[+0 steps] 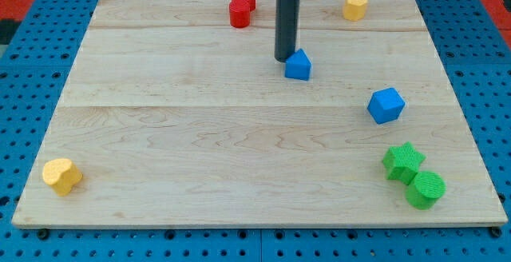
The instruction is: Move the red circle and yellow hexagon to the bottom left of the board
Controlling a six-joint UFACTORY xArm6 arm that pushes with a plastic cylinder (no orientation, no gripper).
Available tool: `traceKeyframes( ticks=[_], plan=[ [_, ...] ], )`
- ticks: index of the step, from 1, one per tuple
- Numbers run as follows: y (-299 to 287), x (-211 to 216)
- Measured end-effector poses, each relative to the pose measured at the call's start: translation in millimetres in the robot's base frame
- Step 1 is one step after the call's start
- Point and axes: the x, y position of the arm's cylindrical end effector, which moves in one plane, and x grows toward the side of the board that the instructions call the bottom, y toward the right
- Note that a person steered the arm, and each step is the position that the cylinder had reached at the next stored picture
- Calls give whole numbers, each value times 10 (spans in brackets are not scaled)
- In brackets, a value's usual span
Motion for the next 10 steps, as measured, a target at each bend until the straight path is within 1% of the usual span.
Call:
traceKeyframes(
  ticks=[2,3,4,5,7,9,10],
  plan=[
    [874,481],
    [908,398],
    [1064,-192],
    [1707,-621],
    [1394,-1291],
    [1320,-1519],
    [1577,-1667]
  ],
)
